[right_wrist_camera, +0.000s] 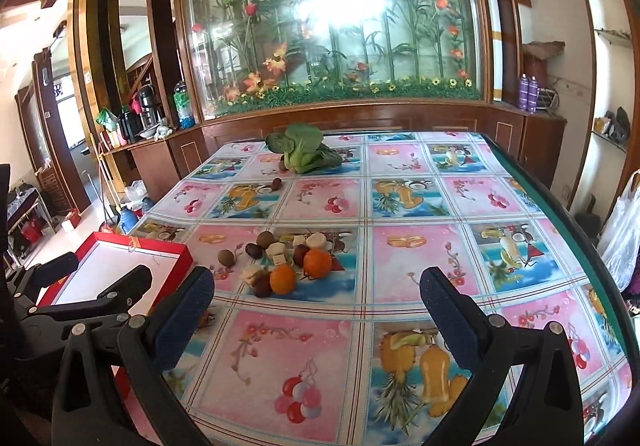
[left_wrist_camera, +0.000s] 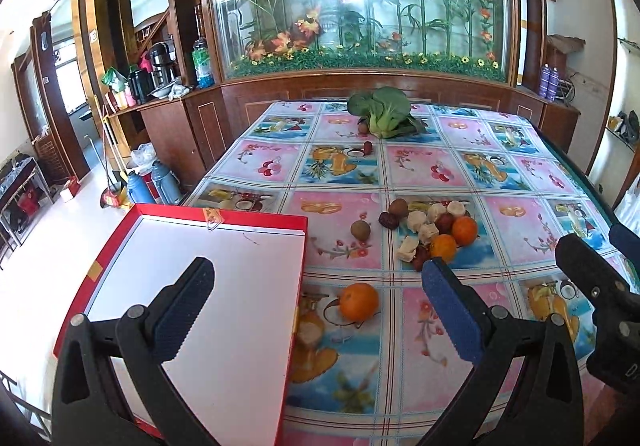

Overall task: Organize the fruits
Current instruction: 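Move both grippers toward the pile of fruit on the table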

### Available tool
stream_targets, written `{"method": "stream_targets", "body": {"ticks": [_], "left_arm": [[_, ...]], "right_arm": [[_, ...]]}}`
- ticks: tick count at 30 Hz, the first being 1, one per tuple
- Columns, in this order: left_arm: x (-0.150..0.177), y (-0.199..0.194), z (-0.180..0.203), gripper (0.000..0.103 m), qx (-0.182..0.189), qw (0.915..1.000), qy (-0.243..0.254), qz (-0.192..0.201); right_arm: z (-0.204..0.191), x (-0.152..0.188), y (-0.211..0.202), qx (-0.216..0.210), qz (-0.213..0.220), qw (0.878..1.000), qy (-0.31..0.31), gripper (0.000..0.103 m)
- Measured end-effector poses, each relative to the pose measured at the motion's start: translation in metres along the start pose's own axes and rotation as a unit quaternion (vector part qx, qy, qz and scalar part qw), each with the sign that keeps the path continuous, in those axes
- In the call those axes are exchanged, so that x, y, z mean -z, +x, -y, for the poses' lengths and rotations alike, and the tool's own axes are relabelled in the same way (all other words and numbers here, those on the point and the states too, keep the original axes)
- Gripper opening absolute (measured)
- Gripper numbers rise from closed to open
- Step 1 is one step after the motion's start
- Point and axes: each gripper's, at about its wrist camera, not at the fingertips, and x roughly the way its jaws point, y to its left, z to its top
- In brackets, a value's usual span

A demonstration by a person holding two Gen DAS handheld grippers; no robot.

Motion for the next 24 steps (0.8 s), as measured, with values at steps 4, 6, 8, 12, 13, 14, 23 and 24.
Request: {"method": "stream_targets", "body": {"ticks": [4,6,8,12,13,14,23,24], "left_arm": [[0.010,0.003,-0.009,0.103,0.016,0.9996,-0.023,0.010],[0.011,0.003,-0.012,0.103,0.016,0.9995,-0.025,0.007],[0.009,0.003,-0.013,0.103,0.014,0.9997,-0.021,0.002],[0.009,0.004,-0.012,0.103,0.010,0.9998,-0.014,-0.002],[0.009,0.005,-0.013,0.103,0.011,0.9998,-0.015,-0.002],[0.010,0.005,-0.013,0.103,0.011,0.9998,-0.013,-0.004],[0.007,0.025,-0.015,0.103,0.011,0.9996,-0.010,-0.025],[0.007,0.027,-0.015,0.103,0.011,0.9995,-0.011,-0.026]], "right_arm": [[-0.005,0.000,-0.001,-0.002,-0.001,1.000,-0.003,0.102],[-0.007,0.000,-0.001,-0.003,-0.002,1.000,-0.003,0.102],[-0.009,0.001,0.001,-0.002,-0.003,1.000,-0.004,0.102],[-0.011,0.003,0.005,-0.001,-0.007,1.000,-0.004,0.102],[-0.011,0.003,0.005,-0.002,-0.008,1.000,-0.004,0.102],[-0.011,0.003,0.007,-0.002,-0.010,1.000,-0.004,0.102],[-0.008,0.005,0.023,-0.003,-0.027,1.000,0.002,0.102],[-0.008,0.004,0.025,-0.002,-0.028,1.000,0.000,0.102]]}}
